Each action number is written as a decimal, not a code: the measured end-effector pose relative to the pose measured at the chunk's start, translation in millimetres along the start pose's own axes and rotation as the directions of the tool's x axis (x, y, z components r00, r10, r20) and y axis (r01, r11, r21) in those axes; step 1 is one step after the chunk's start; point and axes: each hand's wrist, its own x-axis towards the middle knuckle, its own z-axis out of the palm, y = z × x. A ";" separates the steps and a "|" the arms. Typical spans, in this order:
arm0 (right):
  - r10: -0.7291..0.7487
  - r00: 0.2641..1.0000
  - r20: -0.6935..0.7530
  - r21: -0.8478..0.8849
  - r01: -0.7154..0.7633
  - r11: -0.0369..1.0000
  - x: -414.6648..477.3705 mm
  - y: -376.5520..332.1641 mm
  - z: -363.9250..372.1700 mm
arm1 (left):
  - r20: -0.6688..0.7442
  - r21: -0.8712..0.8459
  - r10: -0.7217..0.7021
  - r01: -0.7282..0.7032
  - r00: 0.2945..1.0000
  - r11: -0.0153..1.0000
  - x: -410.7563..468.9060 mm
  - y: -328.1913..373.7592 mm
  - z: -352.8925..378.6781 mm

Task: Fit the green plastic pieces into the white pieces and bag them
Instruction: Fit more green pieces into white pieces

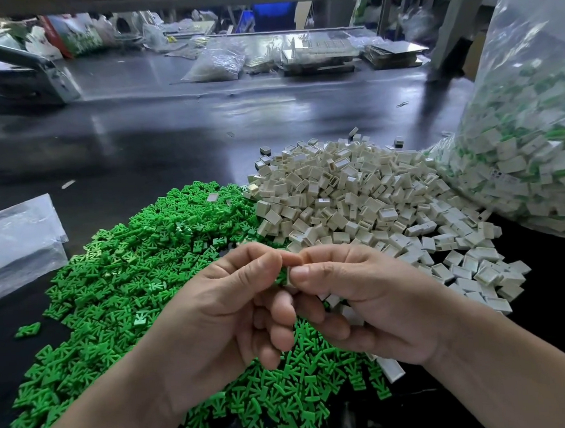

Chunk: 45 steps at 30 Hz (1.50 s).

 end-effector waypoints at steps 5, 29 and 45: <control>-0.006 1.000 -0.016 0.018 0.007 1.000 1.2 2.0 4.0 | -0.013 -0.013 0.022 -0.023 1.000 1.000 0.6 -2.1 0.2; -0.188 0.977 -0.096 -0.031 0.186 0.982 0.0 1.8 19.9 | -0.068 -0.021 0.296 -0.298 0.953 0.954 4.9 -16.4 10.5; -0.172 0.981 -0.086 -0.048 0.168 0.985 1.8 2.3 19.6 | -0.140 0.044 0.342 -0.339 0.929 0.940 4.3 -17.7 17.8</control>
